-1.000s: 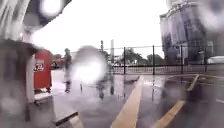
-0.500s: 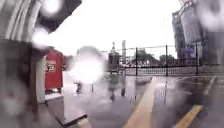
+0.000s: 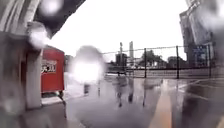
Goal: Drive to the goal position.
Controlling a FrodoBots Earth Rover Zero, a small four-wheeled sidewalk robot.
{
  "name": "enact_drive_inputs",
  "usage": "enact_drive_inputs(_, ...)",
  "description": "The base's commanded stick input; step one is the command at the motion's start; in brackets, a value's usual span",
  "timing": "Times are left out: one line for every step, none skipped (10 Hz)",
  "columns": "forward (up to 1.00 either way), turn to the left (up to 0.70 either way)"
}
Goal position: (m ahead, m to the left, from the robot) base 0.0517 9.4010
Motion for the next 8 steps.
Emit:
enact_drive_inputs(1.00,0.12)
enact_drive_inputs(1.00,-0.10)
enact_drive_inputs(1.00,-0.22)
enact_drive_inputs(1.00,-0.34)
enact_drive_inputs(1.00,-0.35)
enact_drive_inputs(1.00,-0.05)
enact_drive_inputs(1.00,0.00)
enact_drive_inputs(1.00,0.00)
